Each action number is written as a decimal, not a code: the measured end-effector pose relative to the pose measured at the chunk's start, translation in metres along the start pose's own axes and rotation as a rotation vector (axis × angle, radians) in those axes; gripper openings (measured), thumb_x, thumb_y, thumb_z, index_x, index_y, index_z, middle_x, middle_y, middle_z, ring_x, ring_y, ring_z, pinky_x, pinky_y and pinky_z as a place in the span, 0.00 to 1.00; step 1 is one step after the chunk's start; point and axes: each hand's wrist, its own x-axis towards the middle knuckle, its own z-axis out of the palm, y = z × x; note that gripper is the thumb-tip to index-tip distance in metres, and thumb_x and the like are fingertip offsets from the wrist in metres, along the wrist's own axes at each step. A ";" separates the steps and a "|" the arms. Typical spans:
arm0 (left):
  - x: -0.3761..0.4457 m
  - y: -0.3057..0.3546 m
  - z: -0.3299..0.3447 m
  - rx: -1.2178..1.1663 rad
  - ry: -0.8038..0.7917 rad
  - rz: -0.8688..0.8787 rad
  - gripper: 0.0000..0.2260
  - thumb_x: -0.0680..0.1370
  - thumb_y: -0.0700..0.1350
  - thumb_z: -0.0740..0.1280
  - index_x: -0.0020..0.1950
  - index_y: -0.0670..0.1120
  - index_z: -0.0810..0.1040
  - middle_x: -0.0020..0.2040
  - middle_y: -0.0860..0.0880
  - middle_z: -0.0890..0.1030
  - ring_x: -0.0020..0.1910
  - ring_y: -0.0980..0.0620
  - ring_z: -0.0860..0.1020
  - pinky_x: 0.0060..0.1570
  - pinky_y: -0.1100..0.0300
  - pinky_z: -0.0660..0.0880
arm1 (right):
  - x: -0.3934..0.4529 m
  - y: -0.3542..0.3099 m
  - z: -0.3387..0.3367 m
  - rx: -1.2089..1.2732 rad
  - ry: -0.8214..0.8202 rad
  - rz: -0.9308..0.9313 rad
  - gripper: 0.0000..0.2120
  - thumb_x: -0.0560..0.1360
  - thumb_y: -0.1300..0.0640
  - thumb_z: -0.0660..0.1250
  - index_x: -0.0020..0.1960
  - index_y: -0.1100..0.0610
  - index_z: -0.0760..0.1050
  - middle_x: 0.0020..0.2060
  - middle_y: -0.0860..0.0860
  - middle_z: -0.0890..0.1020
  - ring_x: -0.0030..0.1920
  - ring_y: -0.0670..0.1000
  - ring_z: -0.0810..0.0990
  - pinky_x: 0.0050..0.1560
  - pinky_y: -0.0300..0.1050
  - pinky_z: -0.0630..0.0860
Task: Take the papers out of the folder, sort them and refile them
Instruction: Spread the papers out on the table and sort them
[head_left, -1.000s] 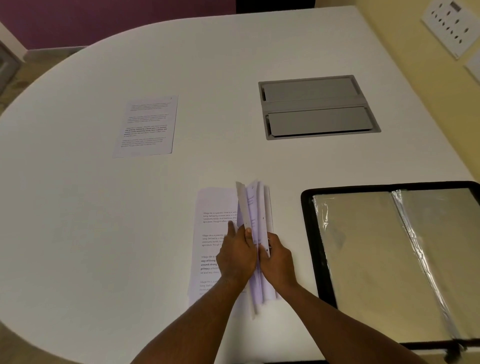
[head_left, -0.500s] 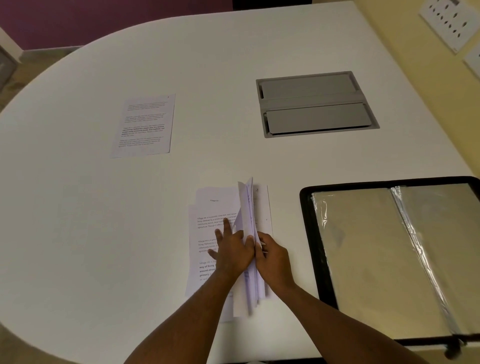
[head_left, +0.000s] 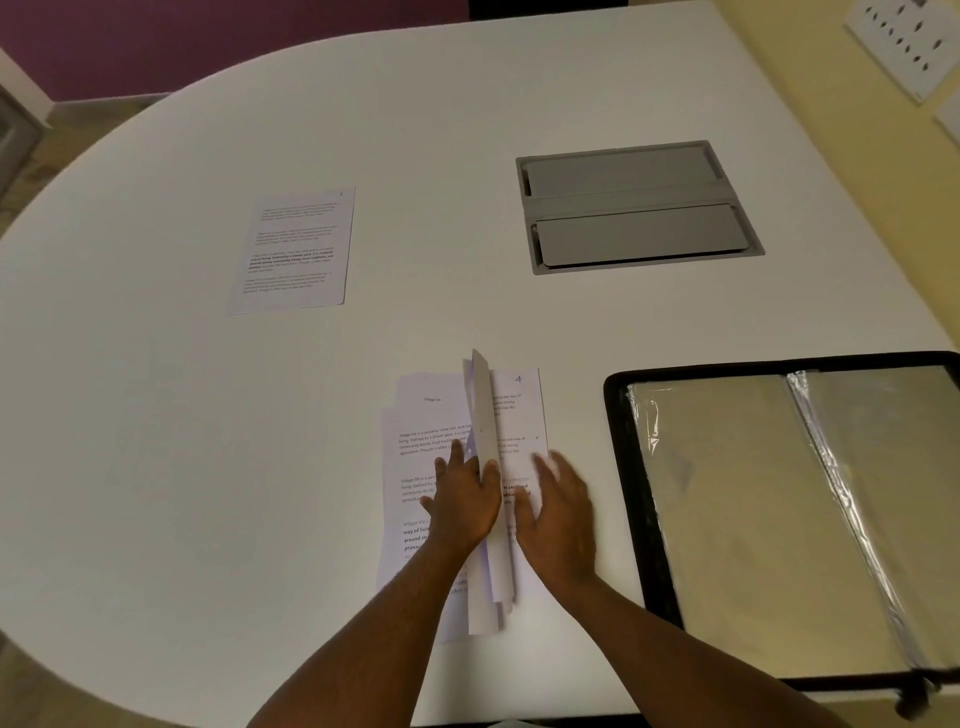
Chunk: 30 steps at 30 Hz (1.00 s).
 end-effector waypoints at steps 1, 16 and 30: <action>0.000 0.000 0.001 0.004 -0.004 -0.005 0.22 0.82 0.57 0.52 0.73 0.51 0.68 0.78 0.50 0.59 0.76 0.40 0.57 0.68 0.27 0.54 | 0.002 0.001 -0.002 -0.143 0.008 0.067 0.30 0.78 0.42 0.61 0.75 0.55 0.63 0.74 0.55 0.64 0.74 0.56 0.63 0.70 0.53 0.64; 0.000 0.002 -0.002 -0.022 0.006 0.000 0.24 0.81 0.59 0.52 0.76 0.53 0.62 0.77 0.49 0.61 0.75 0.40 0.60 0.67 0.27 0.57 | 0.005 -0.008 0.004 0.061 -0.046 0.186 0.30 0.74 0.53 0.71 0.72 0.57 0.64 0.71 0.55 0.68 0.70 0.55 0.68 0.66 0.48 0.71; -0.010 0.014 -0.012 -0.051 0.004 -0.021 0.26 0.77 0.66 0.59 0.67 0.51 0.74 0.78 0.47 0.60 0.76 0.44 0.59 0.70 0.32 0.55 | 0.010 -0.022 0.000 0.447 -0.068 0.161 0.07 0.81 0.52 0.60 0.56 0.47 0.75 0.49 0.47 0.81 0.50 0.48 0.82 0.53 0.48 0.81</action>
